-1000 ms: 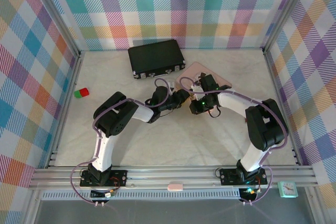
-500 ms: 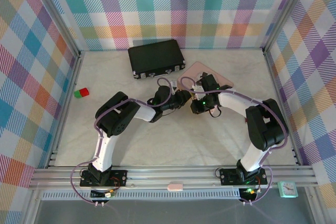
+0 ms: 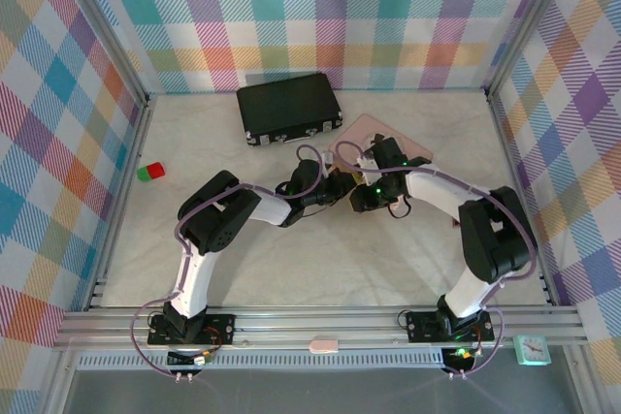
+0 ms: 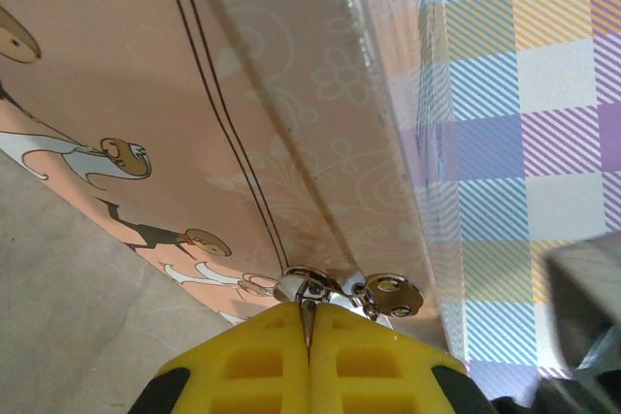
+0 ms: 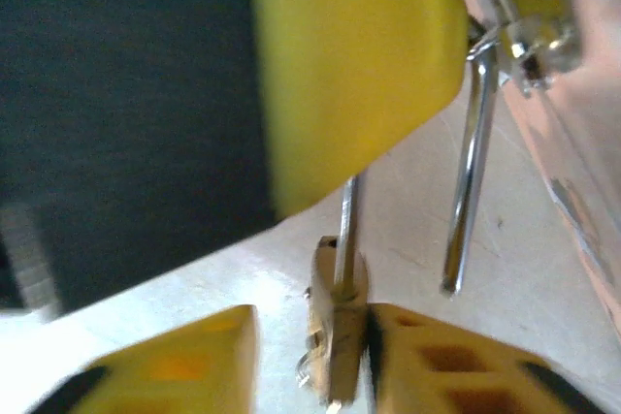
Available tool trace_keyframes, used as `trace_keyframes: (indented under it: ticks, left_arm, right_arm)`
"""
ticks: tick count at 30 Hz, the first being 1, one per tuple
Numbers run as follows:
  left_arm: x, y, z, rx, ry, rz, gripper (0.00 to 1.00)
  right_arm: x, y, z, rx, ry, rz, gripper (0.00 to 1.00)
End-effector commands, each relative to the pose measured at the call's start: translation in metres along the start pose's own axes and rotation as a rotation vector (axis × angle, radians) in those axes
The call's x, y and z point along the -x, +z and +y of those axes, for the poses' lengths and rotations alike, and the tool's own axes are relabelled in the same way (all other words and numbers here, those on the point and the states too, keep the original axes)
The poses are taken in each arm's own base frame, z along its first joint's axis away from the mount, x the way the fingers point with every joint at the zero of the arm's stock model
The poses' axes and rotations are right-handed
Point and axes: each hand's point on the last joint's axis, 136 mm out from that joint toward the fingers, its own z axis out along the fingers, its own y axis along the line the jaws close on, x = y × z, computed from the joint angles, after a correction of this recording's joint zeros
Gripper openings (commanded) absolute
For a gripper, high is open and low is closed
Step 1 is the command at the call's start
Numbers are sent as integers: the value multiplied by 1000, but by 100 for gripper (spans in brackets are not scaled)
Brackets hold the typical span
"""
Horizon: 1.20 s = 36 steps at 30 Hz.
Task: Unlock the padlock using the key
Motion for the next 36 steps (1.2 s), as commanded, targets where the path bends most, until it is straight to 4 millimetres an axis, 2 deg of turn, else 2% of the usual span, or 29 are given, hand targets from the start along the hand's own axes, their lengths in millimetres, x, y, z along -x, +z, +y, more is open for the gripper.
trace_keyframes:
  ticks: [1, 3, 7, 13, 19, 27, 32, 36]
  left_arm:
    - [-2, -3, 20, 96, -3, -21, 0]
    - [1, -4, 20, 96, -13, -43, 0]
    - [8, -6, 19, 86, -33, -87, 0]
    - [13, -11, 20, 88, -66, -143, 0]
    - [22, -18, 28, 82, -134, -233, 0]
    - [36, -22, 27, 40, -189, -300, 0]
    - [51, -29, 27, 26, -216, -384, 0]
    - [62, -37, 17, 11, -201, -479, 0]
  right_arm:
    - [30, -53, 24, 62, 68, -155, 49]
    - [34, -66, 18, 36, 144, -204, 57]
    - [38, -74, -21, -136, 291, -282, 62]
    - [49, -58, -57, -260, 432, -302, 61]
    - [27, -47, -87, -346, 605, -275, 59]
    - [3, -44, -111, -383, 713, -279, 59]
    - [2, -41, -112, -373, 734, -279, 59]
    - [-2, -37, -110, -357, 764, -279, 59]
